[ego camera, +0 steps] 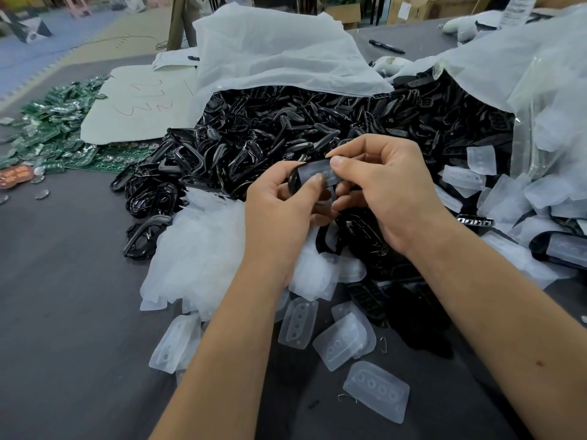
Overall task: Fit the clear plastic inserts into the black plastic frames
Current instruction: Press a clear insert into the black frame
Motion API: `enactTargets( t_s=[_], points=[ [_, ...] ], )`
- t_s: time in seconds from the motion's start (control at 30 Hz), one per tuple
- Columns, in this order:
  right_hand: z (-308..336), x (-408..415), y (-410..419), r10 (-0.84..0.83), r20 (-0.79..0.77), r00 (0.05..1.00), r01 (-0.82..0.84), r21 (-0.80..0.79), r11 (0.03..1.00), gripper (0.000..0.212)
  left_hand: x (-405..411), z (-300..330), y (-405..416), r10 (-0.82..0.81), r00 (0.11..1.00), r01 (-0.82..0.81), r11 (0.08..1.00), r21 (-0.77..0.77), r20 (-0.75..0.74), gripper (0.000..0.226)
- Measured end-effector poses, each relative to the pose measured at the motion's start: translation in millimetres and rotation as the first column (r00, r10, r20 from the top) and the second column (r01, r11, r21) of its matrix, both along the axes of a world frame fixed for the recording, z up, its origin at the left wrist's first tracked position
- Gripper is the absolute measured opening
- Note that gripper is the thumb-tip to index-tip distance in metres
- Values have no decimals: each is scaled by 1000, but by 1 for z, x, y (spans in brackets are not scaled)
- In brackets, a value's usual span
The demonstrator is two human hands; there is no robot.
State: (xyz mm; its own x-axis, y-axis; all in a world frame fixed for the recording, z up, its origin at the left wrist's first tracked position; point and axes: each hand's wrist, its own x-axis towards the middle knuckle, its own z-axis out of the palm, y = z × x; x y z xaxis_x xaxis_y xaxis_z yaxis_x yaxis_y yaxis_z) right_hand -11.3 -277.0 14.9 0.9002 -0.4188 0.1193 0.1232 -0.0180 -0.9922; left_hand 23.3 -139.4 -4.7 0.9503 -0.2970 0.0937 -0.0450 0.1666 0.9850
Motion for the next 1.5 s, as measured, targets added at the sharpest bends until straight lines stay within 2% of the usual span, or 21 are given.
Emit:
enactTargets(
  t_s=[0.23, 0.33, 0.47, 0.67, 0.73, 0.9, 1.23, 1.5],
  points=[
    [2, -3, -16, 122, -45, 991, -129, -216, 968, 5, 2, -3, 0, -2, 1000, 2, 999, 36, -3, 10],
    [4, -6, -22, 207, -76, 975, -221, -270, 937, 10, 3, -3, 0, -16, 1000, 17, 999, 46, -17, 10],
    [5, -7, -26, 227, -97, 969, -246, -318, 916, 15, 4, -5, 0, -15, 1000, 15, 998, 66, -9, 11],
    [6, -6, -26, 213, -108, 971, -237, -313, 920, 14, 3, -6, -1, 0, 1000, -3, 995, 100, 31, 9],
    [7, -6, -24, 216, -105, 971, -238, -297, 925, 13, 3, -7, -1, 21, 999, -24, 996, 91, 34, 15],
    [9, -8, -20, 265, -130, 955, -283, -147, 948, 8, 2, -6, -2, 20, 999, -22, 998, 67, 31, 19],
    [7, -5, -16, 200, -153, 968, -208, -38, 977, 12, 1, -4, 0, 5, 1000, -7, 998, 64, 26, 18],
    [6, -6, -13, 202, -136, 970, -209, -44, 977, 9, -1, -2, -1, 21, 1000, -21, 1000, 23, 4, 24]
  ],
)
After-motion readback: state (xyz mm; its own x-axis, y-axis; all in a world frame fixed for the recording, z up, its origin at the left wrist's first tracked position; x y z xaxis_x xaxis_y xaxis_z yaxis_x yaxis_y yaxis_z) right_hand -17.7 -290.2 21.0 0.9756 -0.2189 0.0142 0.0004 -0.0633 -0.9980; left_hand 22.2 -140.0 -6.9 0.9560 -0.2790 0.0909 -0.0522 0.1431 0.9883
